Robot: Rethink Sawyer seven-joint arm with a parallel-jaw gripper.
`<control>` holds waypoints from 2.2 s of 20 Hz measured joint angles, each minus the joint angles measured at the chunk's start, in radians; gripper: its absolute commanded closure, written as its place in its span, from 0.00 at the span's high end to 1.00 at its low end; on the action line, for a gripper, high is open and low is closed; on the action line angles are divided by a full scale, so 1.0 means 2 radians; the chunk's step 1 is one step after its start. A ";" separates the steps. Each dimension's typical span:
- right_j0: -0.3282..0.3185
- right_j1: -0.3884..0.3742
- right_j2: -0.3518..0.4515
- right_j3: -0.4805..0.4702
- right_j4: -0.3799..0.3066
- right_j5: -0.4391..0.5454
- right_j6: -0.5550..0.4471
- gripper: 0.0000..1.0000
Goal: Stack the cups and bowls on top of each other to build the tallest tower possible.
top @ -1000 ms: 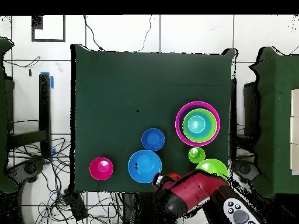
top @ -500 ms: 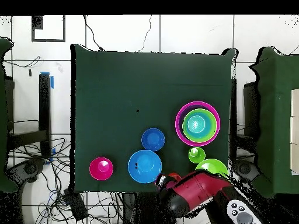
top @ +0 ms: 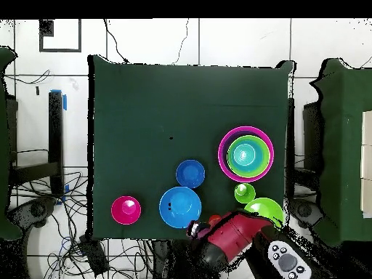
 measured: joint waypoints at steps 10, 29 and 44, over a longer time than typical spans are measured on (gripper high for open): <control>0.017 0.023 -0.010 -0.002 -0.030 0.000 0.000 1.00; -0.008 0.020 -0.007 -0.002 -0.030 0.000 0.000 1.00; -0.036 0.018 0.006 0.001 -0.025 0.000 0.000 1.00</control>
